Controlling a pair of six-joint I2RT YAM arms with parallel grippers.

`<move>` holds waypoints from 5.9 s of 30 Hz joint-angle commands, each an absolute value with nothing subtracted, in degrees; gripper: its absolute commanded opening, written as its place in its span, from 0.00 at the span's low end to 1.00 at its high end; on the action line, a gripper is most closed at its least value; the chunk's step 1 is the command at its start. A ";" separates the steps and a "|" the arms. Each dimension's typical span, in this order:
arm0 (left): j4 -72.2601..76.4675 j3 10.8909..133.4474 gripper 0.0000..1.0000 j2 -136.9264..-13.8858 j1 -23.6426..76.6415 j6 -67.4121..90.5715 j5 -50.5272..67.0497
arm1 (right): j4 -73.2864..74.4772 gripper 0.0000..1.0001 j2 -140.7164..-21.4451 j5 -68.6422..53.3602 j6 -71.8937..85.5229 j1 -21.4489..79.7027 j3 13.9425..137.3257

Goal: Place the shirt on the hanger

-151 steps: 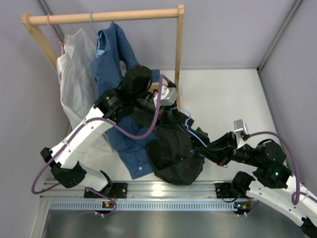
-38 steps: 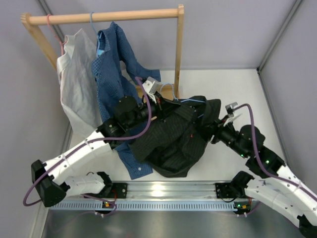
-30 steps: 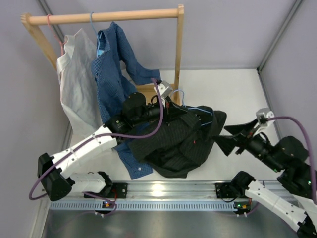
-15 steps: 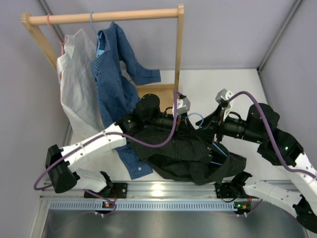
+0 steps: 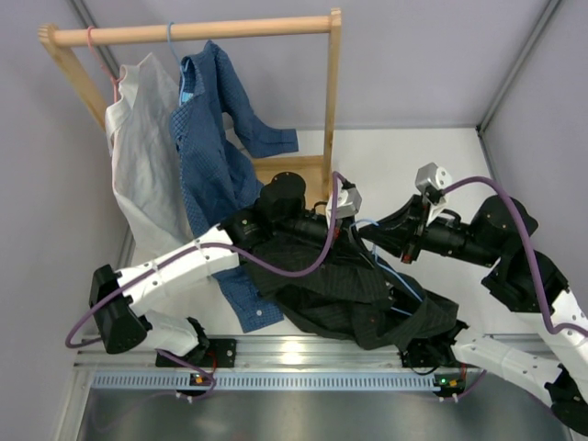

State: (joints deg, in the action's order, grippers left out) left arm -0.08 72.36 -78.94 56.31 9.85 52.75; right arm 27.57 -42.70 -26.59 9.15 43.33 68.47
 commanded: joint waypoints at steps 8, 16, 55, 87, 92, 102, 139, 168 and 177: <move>-6.58 75.15 0.98 -70.76 56.34 6.59 23.60 | 24.78 0.00 -38.85 -16.53 8.09 43.15 67.06; -7.82 58.47 0.98 -54.60 56.25 12.55 -21.78 | 27.94 0.00 -35.42 -9.32 8.09 43.15 69.69; 2.61 42.54 0.00 -53.62 51.06 38.51 -32.01 | 36.39 0.00 -32.69 0.44 7.74 43.07 77.07; -27.59 91.14 0.97 -79.71 51.06 -10.80 49.11 | 42.19 0.00 -44.03 -18.98 1.14 43.07 85.08; -29.36 89.65 0.91 -83.14 50.98 -13.18 59.56 | 42.80 0.00 -43.77 -22.48 0.53 43.15 85.08; -29.36 88.86 0.58 -85.26 50.98 -12.39 63.55 | 42.80 0.00 -42.54 -24.35 -1.58 43.07 82.36; -38.85 85.17 0.00 -71.19 50.62 -20.30 63.63 | 62.85 0.71 -28.82 -28.83 -8.61 43.15 75.94; -31.20 92.19 0.98 -67.59 50.62 2.52 34.13 | 43.86 0.00 -29.62 -18.47 -4.66 43.07 72.32; -31.03 84.57 0.93 -52.66 50.62 10.65 8.95 | 37.27 0.00 -41.64 -0.18 2.45 43.07 87.76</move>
